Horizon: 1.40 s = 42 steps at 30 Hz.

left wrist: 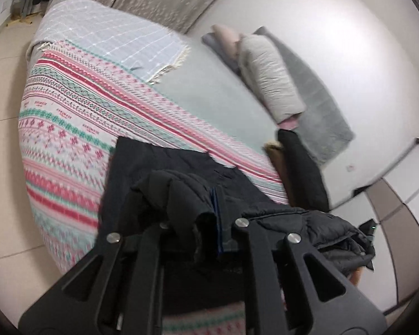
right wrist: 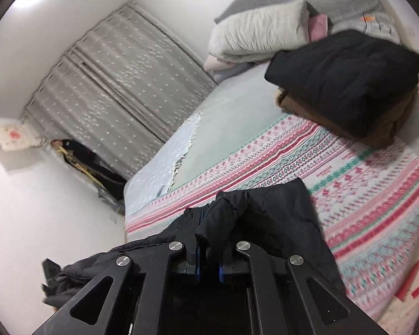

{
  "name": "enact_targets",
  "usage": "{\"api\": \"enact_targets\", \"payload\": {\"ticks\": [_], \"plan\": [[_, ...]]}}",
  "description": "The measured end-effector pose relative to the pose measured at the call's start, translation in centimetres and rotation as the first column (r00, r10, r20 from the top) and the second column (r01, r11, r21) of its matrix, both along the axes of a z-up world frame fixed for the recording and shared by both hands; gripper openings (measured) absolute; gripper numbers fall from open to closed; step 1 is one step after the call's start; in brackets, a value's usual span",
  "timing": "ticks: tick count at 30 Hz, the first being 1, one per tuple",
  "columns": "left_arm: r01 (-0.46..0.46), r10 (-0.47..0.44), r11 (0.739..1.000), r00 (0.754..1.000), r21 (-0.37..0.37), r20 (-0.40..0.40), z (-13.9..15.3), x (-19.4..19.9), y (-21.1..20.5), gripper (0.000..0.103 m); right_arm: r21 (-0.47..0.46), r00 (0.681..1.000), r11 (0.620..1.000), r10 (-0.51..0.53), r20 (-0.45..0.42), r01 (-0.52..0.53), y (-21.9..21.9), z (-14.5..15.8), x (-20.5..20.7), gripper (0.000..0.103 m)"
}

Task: Fold large clothes

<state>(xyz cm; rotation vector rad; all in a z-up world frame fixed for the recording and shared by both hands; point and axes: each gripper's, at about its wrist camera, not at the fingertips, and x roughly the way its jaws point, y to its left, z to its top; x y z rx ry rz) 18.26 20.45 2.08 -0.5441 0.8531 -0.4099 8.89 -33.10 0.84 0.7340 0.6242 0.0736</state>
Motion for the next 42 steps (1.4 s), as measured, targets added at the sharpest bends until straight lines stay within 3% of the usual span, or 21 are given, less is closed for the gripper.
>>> {"api": "enact_targets", "payload": {"ticks": [4,10,16,19,21,23,24,26,30,33,36,40,42], "plan": [[-0.005,0.010,0.997,0.997,0.079,-0.070,-3.7,5.2,-1.7,0.016,-0.004,0.996,1.000,-0.010,-0.087,0.010,-1.3,-3.6,4.9,0.008],[0.005,0.017,0.989,0.989,0.151,-0.146,-9.6,9.7,-3.5,0.019,-0.023,0.979,0.999,-0.037,-0.200,0.034,-2.2,-9.7,9.7,0.011],[0.077,-0.039,0.962,0.989,0.262,-0.146,-10.2,10.6,-5.3,0.025,-0.030,0.963,0.997,-0.071,-0.259,0.065,-2.8,-13.7,11.2,0.014],[0.109,-0.063,0.944,0.986,0.312,-0.154,-9.0,10.1,-5.8,0.045,-0.083,0.965,0.996,-0.064,-0.256,0.044,-2.3,-13.4,11.3,0.019],[0.123,-0.079,0.943,0.986,0.310,-0.149,-8.0,9.5,-5.8,0.075,-0.128,0.967,0.992,-0.044,-0.250,0.012,-1.8,-12.3,11.0,0.030],[0.128,-0.096,0.942,0.989,0.310,-0.115,-6.4,8.3,-5.4,0.083,-0.168,0.975,0.986,-0.024,-0.221,-0.014,-1.4,-10.5,10.7,0.062],[0.123,-0.096,0.935,0.991,0.332,-0.096,-5.7,8.0,-5.3,0.086,-0.189,0.980,0.982,-0.013,-0.197,-0.025,-1.4,-9.7,10.3,0.068],[0.107,-0.096,0.915,0.994,0.390,-0.048,-4.5,7.3,-4.9,0.090,-0.246,0.991,0.969,0.004,-0.133,-0.037,-1.8,-7.6,9.3,0.077],[0.082,-0.124,0.840,0.991,0.536,0.043,-3.2,6.1,-4.2,0.097,-0.269,0.996,0.962,0.016,-0.091,-0.040,-3.7,-5.7,7.9,0.080],[0.099,-0.159,0.761,0.987,0.641,0.036,-4.1,6.0,-3.6,0.097,-0.288,0.992,0.954,0.051,-0.118,-0.083,-4.7,-6.3,7.1,0.080],[0.172,-0.219,0.699,0.975,0.694,-0.021,-6.1,6.4,-3.4,0.097,-0.344,0.973,0.923,0.110,-0.201,-0.175,-4.5,-8.0,6.6,0.080],[0.279,-0.281,0.675,0.953,0.683,-0.112,-8.7,8.0,-4.5,0.097,-0.392,0.924,0.862,0.197,-0.329,-0.323,-2.4,-10.8,7.4,0.080],[0.289,-0.290,0.692,0.951,0.661,-0.112,-9.3,9.1,-5.3,0.097,-0.409,0.910,0.838,0.219,-0.351,-0.360,-0.8,-11.5,9.1,0.080]]}}
